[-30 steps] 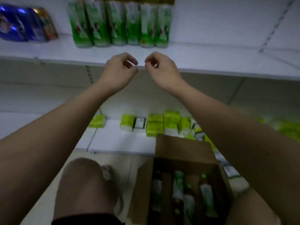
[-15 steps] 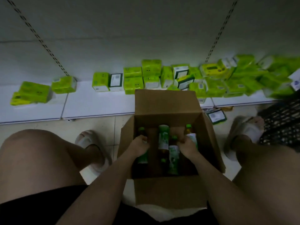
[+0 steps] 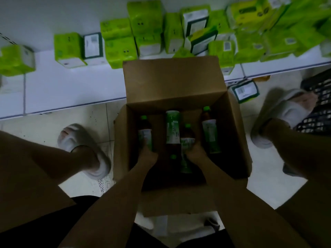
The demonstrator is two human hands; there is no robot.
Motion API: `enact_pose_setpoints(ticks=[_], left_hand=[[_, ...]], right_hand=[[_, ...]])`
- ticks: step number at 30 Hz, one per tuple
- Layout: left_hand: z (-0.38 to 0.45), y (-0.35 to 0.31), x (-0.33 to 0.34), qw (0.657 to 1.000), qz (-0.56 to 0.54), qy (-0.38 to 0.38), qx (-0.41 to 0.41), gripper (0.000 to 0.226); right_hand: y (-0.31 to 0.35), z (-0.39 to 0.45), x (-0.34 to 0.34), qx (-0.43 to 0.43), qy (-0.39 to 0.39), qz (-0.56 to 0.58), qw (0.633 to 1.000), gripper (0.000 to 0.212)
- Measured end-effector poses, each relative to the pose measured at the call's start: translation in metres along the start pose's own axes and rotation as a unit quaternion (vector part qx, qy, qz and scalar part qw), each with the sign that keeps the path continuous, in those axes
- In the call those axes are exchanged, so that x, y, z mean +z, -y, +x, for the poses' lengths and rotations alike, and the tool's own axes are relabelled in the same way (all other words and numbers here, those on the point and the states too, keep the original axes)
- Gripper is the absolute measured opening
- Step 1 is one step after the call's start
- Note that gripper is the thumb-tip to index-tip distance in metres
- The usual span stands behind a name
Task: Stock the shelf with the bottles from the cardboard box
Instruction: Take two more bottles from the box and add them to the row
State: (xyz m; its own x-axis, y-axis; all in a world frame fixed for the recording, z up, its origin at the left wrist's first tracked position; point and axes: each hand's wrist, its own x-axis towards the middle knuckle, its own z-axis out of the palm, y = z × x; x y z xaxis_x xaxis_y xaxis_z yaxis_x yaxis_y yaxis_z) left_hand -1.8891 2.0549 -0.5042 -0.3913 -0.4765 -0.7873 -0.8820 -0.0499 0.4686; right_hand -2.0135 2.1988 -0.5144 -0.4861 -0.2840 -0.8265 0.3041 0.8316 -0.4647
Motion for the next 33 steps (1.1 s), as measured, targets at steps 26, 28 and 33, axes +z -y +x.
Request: enact_pose_setpoints(ticks=[26, 28, 33], left_hand=[[-0.009, 0.0, -0.039, 0.991, -0.041, 0.093, 0.085, 0.088], [-0.025, -0.001, -0.048, 0.985, -0.067, 0.1, 0.12, 0.088], [-0.064, -0.012, -0.092, 0.968, -0.108, 0.107, 0.199, 0.089]], right_hand=[[0.015, -0.021, 0.03, 0.047, -0.194, 0.273, 0.941, 0.052], [0.037, -0.037, 0.043, 0.006, -0.241, 0.334, 0.911, 0.049], [0.075, -0.092, 0.057, -0.106, -0.263, 0.37, 0.885, 0.033]])
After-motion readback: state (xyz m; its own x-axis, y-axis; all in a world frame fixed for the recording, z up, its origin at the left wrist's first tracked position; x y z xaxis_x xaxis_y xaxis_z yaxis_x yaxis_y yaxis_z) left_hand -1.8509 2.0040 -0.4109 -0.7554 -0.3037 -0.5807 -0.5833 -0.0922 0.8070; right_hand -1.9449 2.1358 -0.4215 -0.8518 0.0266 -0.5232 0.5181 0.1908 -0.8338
